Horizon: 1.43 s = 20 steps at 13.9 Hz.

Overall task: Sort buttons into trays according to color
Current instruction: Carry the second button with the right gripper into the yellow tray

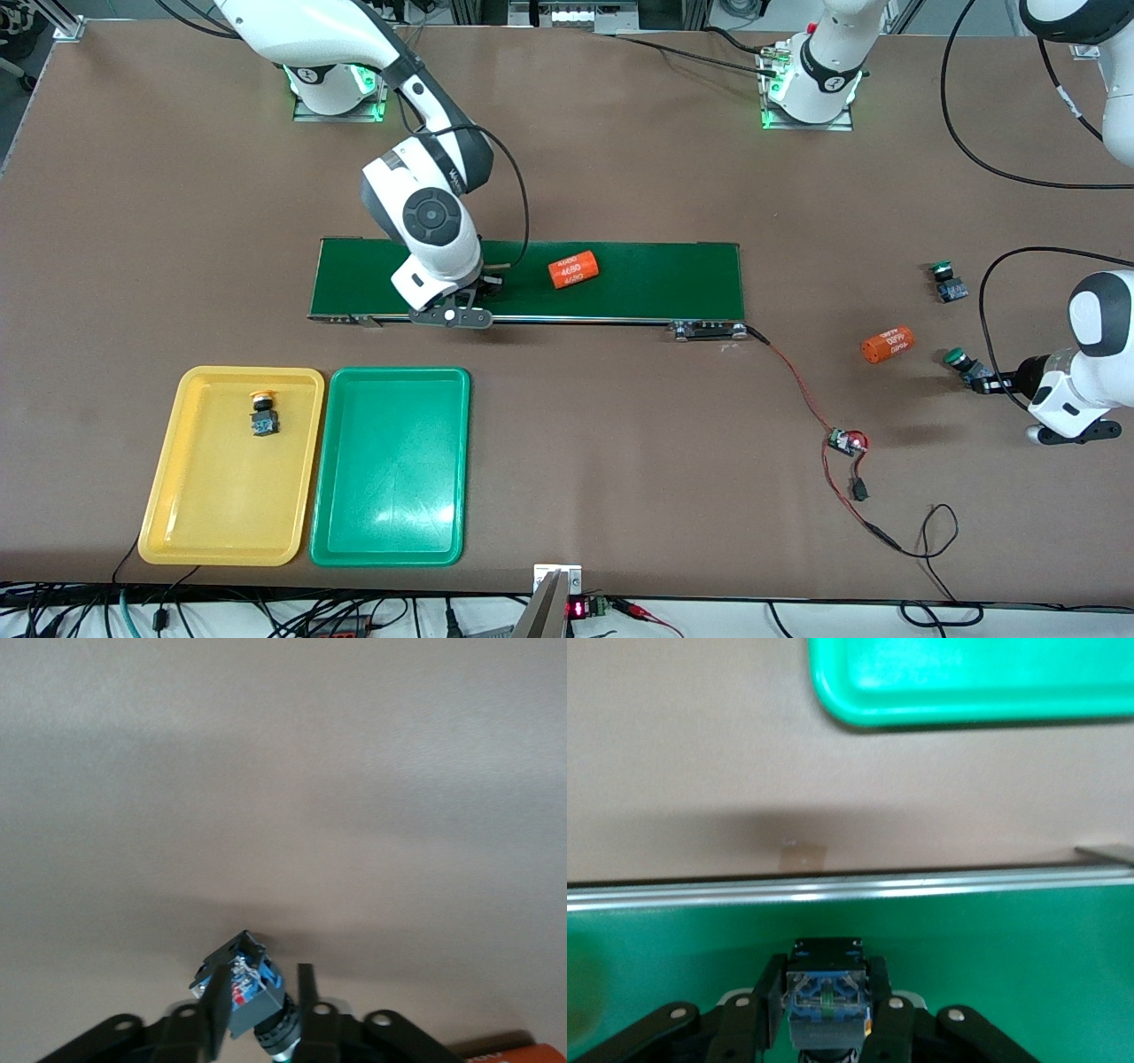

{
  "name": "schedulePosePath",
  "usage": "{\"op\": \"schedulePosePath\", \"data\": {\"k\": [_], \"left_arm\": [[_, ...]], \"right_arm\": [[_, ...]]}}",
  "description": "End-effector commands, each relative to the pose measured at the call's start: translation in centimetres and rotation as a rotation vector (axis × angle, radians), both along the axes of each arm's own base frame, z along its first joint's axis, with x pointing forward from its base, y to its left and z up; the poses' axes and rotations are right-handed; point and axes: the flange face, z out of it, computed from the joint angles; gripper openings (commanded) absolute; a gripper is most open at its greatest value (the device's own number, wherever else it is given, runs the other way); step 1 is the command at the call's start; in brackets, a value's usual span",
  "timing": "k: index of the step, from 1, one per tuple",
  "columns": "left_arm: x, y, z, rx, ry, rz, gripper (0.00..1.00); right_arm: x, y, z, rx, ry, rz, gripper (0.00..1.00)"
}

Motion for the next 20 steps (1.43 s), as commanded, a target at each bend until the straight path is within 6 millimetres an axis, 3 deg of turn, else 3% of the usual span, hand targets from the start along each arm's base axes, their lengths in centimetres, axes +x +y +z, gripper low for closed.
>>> {"op": "schedulePosePath", "data": {"k": [1,3,5,8,11,12,13,14,15,16,18,20], "left_arm": [[-0.4,0.6,-0.5,-0.030,0.002,0.003,1.00],[-0.5,0.5,-0.9,-0.033,0.009,0.010,1.00],[-0.6,0.5,-1.4,-0.038,0.016,0.013,1.00],[-0.8,0.5,-2.5,-0.045,0.028,0.013,1.00],[-1.1,1.1,-3.3,-0.051,0.036,0.022,1.00],[-1.2,1.2,-3.3,-0.048,0.036,0.023,0.95],[-1.2,1.2,-3.4,-0.045,0.037,0.020,0.82],[-1.2,1.1,-3.4,-0.042,0.039,0.020,0.60],[-1.2,1.1,-3.4,-0.040,0.040,0.022,0.42],[-1.2,1.2,-3.4,-0.040,0.040,0.024,0.28],[-1.1,1.0,-3.3,-0.039,0.040,0.021,0.10],[-1.1,1.1,-2.8,-0.040,0.035,0.004,0.01]], "right_arm": [[1.0,-1.0,1.2,0.008,-0.014,0.035,0.33],[2.6,-2.7,2.9,0.009,-0.024,0.018,0.33],[5.5,-5.2,5.9,0.011,-0.027,0.041,0.33],[10.9,-12.2,10.0,0.042,-0.063,0.099,0.33],[14.6,-19.9,10.1,0.083,-0.072,0.167,0.33],[15.5,-22.1,9.5,0.091,-0.069,0.201,0.33],[16.2,-23.8,8.5,0.094,-0.067,0.235,0.33],[17.0,-26.2,7.4,0.097,-0.062,0.246,0.33],[18.0,-28.9,6.0,0.103,-0.066,0.262,0.33],[18.6,-30.3,5.0,0.108,-0.072,0.297,0.33],[19.1,-32.9,3.6,0.109,-0.094,0.336,0.33],[19.5,-34.4,2.3,0.099,-0.105,0.338,0.33]]}}
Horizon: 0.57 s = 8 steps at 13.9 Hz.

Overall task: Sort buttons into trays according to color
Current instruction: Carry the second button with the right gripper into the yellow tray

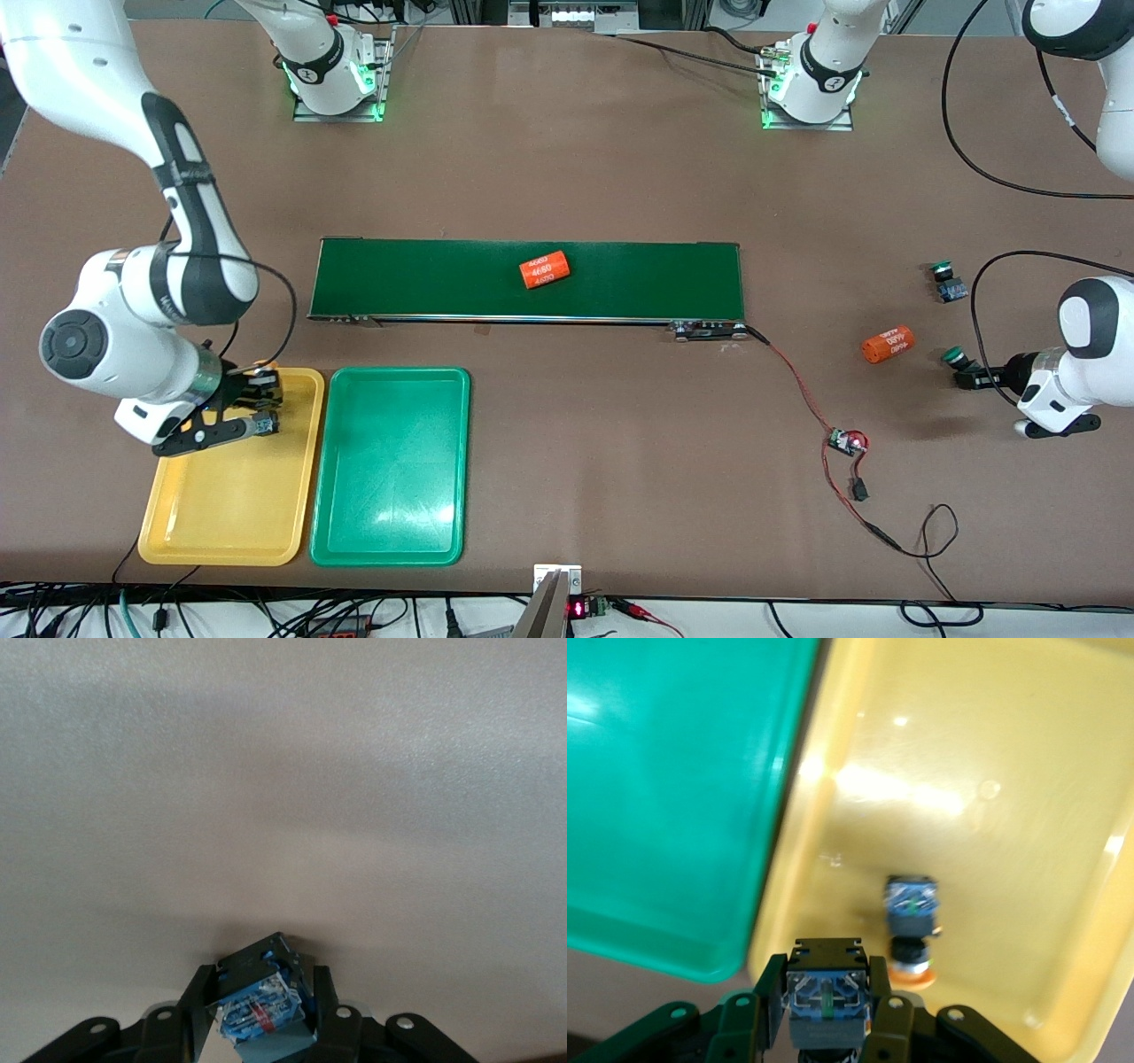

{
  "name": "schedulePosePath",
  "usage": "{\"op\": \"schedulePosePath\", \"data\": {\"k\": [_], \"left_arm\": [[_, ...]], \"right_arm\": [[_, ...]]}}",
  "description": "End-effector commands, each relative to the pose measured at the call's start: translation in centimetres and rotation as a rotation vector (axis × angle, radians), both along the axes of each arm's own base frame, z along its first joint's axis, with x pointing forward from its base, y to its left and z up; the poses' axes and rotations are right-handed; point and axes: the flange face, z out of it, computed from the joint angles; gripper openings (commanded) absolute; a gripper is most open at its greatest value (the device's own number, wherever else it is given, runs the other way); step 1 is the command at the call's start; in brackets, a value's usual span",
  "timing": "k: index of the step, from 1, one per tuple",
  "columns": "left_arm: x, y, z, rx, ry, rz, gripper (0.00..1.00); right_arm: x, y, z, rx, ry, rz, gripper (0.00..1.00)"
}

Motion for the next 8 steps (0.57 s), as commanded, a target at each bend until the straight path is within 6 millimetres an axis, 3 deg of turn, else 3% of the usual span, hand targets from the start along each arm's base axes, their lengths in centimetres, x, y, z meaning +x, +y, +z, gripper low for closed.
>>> {"op": "schedulePosePath", "data": {"k": [1,6,7,8], "left_arm": [[0.2,-0.1,1.3,-0.006,-0.012,-0.021,0.00],[2.2,-4.7,7.0,-0.035,-0.045,-0.085,0.00],[2.6,-5.9,7.9,-0.052,-0.061,-0.098,0.00],[2.9,-6.9,9.1,-0.056,-0.079,-0.112,0.00]], "right_arm": [[1.0,-2.0,-1.0,-0.008,-0.027,0.009,0.33],[1.1,-4.2,-2.3,-0.046,-0.027,0.021,0.35],[1.1,-4.9,-2.6,-0.045,-0.022,0.019,0.42],[1.1,-5.4,-2.9,-0.045,-0.022,0.013,0.57]]}}
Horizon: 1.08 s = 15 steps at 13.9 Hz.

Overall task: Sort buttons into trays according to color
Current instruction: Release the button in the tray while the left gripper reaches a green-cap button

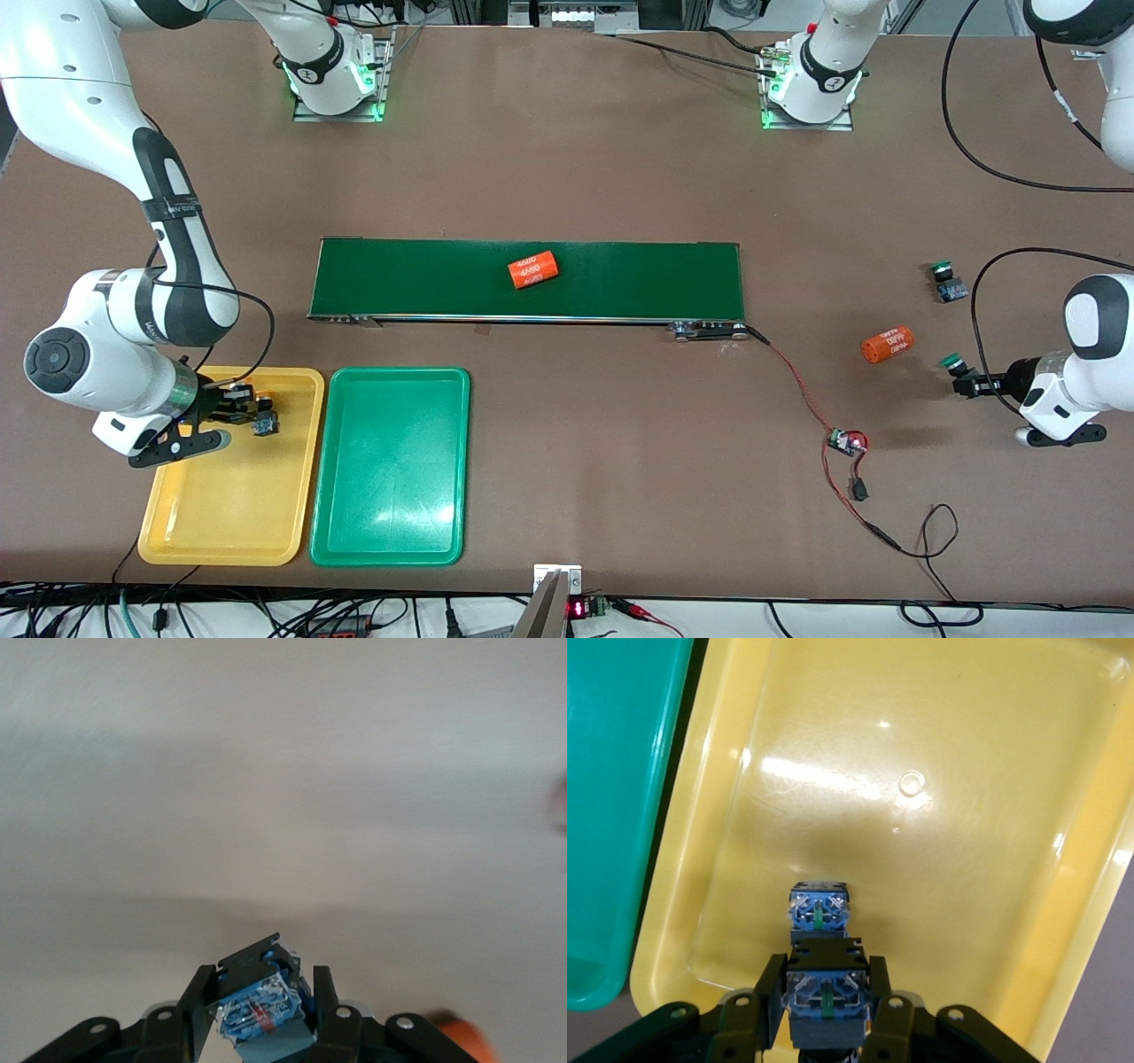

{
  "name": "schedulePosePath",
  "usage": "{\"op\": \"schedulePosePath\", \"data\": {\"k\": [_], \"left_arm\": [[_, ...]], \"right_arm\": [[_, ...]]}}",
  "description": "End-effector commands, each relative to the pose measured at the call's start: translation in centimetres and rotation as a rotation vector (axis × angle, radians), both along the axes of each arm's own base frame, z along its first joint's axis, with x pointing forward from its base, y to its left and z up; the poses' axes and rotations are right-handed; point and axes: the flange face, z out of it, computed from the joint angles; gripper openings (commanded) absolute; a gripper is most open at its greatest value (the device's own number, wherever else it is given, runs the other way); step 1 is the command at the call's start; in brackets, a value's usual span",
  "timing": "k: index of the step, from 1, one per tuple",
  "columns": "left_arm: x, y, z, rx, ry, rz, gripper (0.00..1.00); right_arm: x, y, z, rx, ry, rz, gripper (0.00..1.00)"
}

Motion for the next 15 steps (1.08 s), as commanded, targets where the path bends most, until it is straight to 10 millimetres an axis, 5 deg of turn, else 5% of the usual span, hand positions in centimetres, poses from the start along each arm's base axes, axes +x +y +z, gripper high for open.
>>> {"op": "schedulePosePath", "data": {"k": [1,3,9,13,15], "left_arm": [[0.5,-2.4,3.6,-0.017,-0.018,-0.056,0.00],[0.5,-6.4,5.1,-0.065,0.024,-0.150,0.00],[-1.2,-19.6,7.0,-0.125,0.192,-0.364,0.00],[-2.9,-26.5,8.1,-0.129,0.209,-0.367,0.00],[-3.7,-28.7,8.5,-0.121,0.218,-0.341,0.00]], "right_arm": [[0.5,-1.7,-0.3,-0.001,-0.014,0.006,0.74],[0.5,-1.7,-0.4,0.000,-0.014,0.002,1.00],[0.4,-1.6,0.4,0.007,-0.005,-0.009,1.00],[-0.8,-0.7,4.6,0.008,0.071,-0.013,1.00],[-1.5,-0.1,9.7,0.042,0.112,-0.062,1.00]]}}
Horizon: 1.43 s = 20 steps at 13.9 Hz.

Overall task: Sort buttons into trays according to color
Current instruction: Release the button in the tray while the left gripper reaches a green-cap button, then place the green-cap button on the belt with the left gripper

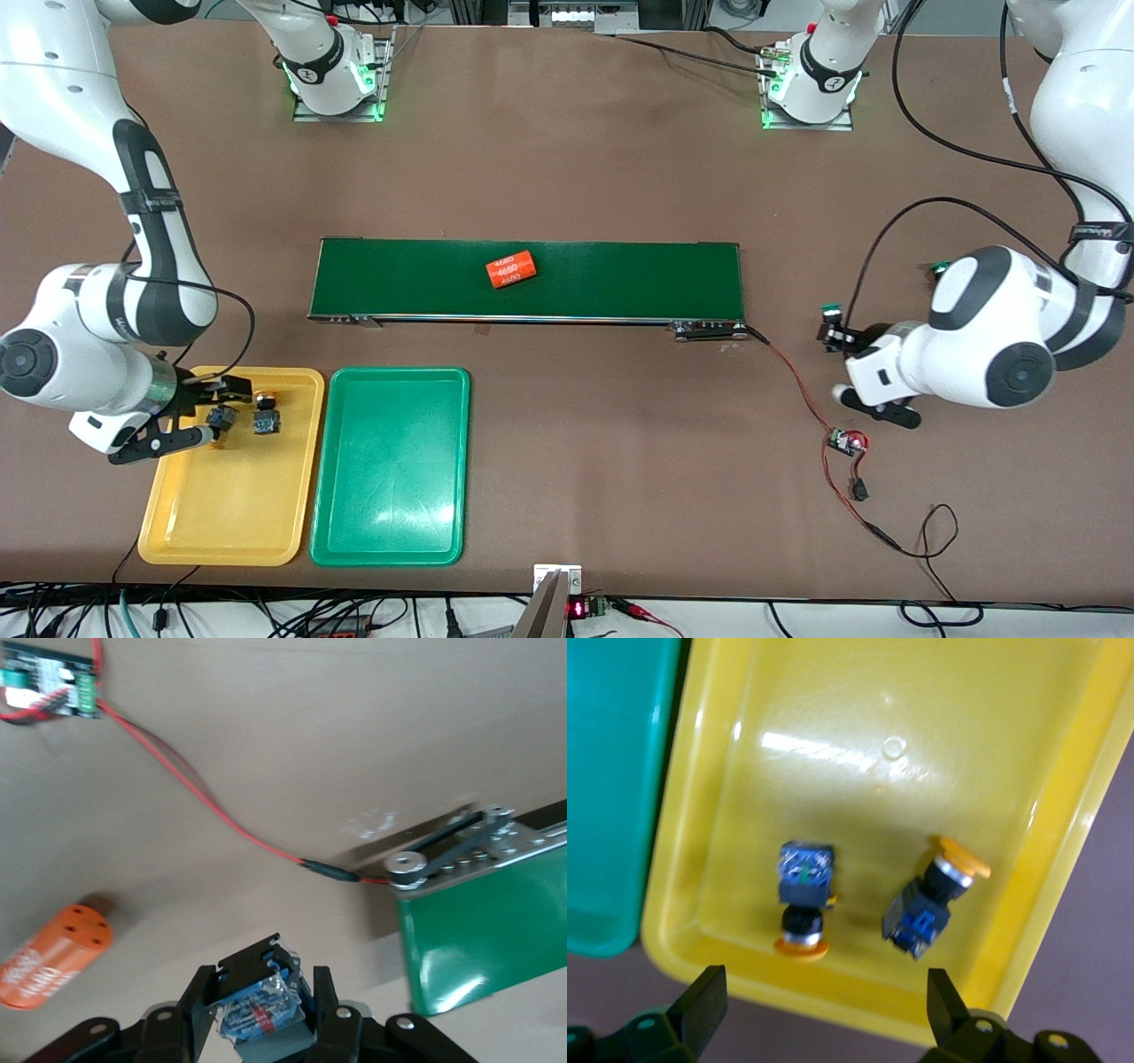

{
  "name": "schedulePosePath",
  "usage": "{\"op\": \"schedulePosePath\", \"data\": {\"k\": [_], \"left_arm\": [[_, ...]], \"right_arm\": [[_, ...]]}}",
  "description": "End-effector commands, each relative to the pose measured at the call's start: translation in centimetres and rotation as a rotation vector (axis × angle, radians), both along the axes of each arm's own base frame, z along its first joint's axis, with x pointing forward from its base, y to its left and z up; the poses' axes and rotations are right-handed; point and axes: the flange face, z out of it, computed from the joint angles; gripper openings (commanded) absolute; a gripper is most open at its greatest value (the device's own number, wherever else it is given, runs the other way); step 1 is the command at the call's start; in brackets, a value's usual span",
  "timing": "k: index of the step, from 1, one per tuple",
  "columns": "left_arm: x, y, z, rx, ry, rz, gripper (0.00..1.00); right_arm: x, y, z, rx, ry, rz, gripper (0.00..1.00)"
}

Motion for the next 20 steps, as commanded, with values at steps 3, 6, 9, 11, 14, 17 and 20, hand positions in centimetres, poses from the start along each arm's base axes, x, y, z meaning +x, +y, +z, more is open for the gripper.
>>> {"op": "schedulePosePath", "data": {"k": [3,6,9,11,14,17,20], "left_arm": [[-2.8,-5.2,0.4,-0.001,0.002,0.048,0.00],[-6.5,-9.6,-1.9,0.003,-0.032,0.061,0.00],[-9.2,-11.8,-1.6,0.008,-0.080,0.080,0.00],[-10.5,-14.3,-0.4,0.039,-0.133,0.022,0.00],[-12.5,-17.1,-1.5,0.021,-0.196,-0.009,0.00],[-13.3,-18.1,-2.2,0.020,-0.259,-0.066,0.00],[-14.1,-19.6,-2.8,0.033,-0.305,-0.147,0.00]], "right_arm": [[-2.3,1.0,11.2,0.028,0.165,-0.141,1.00],[-4.4,2.5,17.3,0.014,0.162,-0.142,1.00],[-7.8,3.4,21.5,-0.010,0.135,-0.127,1.00],[-9.7,3.5,24.3,-0.029,0.103,-0.127,1.00],[-15.1,5.1,26.3,-0.056,0.104,-0.108,1.00],[-17.6,5.1,26.1,-0.055,0.077,-0.129,1.00],[-17.2,5.2,25.5,-0.058,0.092,-0.128,1.00]]}}
